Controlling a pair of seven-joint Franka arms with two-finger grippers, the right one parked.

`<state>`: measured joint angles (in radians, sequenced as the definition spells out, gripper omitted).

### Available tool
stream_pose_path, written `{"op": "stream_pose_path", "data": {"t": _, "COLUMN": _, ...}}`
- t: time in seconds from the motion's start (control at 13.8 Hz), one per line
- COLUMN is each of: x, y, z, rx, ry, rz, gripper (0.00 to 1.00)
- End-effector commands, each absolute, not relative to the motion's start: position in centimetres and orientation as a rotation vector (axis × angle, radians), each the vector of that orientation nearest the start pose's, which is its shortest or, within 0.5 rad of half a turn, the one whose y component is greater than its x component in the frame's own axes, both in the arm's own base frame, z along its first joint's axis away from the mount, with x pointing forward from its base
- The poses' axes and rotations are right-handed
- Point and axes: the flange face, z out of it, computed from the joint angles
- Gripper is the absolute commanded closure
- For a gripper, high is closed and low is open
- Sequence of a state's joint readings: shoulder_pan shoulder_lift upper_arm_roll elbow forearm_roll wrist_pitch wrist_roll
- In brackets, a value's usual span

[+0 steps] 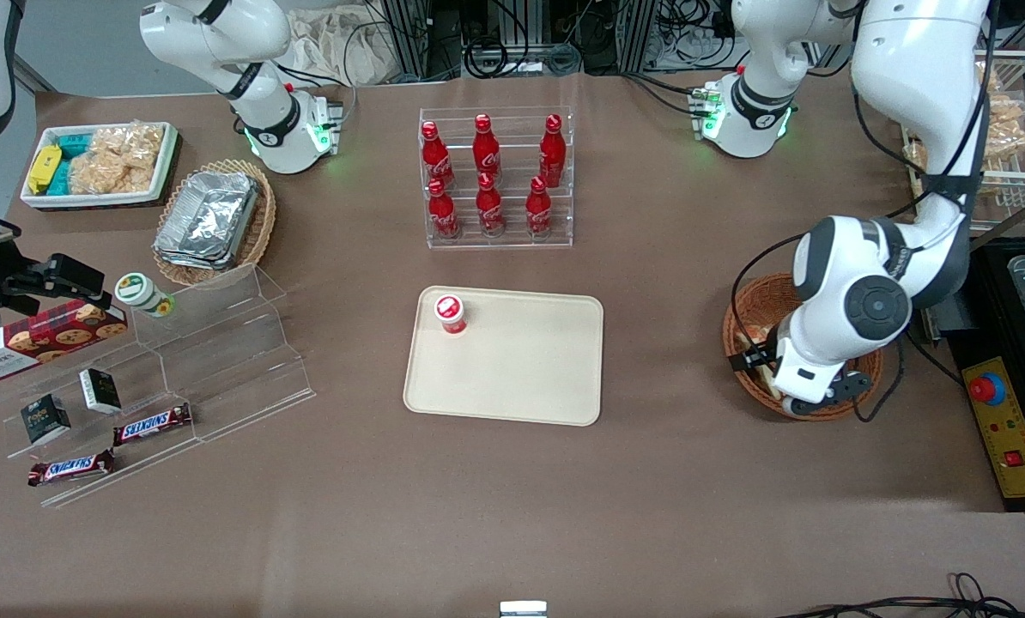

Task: Place sandwich from basket to tray
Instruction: 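Move the left gripper down over the sandwich in the wicker basket, then close the left gripper on the wrapped sandwich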

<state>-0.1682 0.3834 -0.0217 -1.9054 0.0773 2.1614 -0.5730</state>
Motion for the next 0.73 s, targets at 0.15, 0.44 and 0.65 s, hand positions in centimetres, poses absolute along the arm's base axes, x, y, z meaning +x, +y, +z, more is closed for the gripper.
{"op": "stream_pose_path", "data": {"t": 0.15, "x": 58.4, "y": -11.1, "z": 25.6, "rx": -2.913, "ry": -0.43, "rz": 0.125, "gripper": 0.0}}
{"op": "stream_pose_path", "data": {"t": 0.44, "x": 58.2, "y": -11.2, "z": 24.9, "rx": -2.911, "ry": -0.463, "rz": 0.111, "gripper": 0.17}}
{"op": "stream_pose_path", "data": {"t": 0.65, "x": 58.3, "y": -11.2, "z": 25.2, "rx": -2.911, "ry": -0.464, "rz": 0.109, "gripper": 0.57}}
